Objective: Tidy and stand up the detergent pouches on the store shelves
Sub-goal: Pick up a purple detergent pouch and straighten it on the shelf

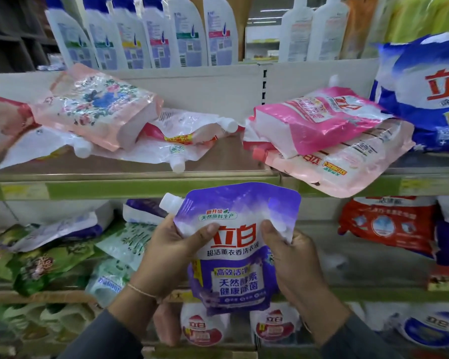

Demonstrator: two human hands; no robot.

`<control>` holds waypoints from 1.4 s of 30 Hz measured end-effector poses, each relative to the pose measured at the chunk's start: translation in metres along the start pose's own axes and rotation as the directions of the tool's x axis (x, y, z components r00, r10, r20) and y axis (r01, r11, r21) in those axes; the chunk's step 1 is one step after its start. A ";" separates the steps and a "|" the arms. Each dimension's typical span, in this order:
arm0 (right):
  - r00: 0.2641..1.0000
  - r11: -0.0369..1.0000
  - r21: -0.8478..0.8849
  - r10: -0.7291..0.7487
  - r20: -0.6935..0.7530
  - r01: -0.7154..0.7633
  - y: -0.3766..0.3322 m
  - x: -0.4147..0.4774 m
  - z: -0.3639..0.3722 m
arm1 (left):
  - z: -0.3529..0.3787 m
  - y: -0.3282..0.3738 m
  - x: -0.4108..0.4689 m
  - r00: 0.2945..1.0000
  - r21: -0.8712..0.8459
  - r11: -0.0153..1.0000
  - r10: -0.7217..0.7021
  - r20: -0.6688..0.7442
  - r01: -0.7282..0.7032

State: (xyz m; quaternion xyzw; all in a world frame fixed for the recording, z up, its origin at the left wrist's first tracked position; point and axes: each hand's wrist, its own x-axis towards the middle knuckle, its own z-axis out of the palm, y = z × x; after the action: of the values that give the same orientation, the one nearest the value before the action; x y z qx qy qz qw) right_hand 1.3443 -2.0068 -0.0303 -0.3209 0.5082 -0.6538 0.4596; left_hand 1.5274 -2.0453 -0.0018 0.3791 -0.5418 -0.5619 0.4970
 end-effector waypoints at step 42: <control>0.999 0.999 -0.036 -0.041 -0.017 0.041 0.004 0.015 0.004 | 0.001 0.013 0.020 0.996 -0.097 0.993 -0.057 0.075 0.064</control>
State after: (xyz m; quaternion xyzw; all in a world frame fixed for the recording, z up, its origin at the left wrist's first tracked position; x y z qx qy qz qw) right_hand 1.3437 -2.0223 -0.0336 -0.3336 0.5170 -0.6568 0.4360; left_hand 1.5242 -2.0634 0.0134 0.3498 -0.5191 -0.6160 0.4782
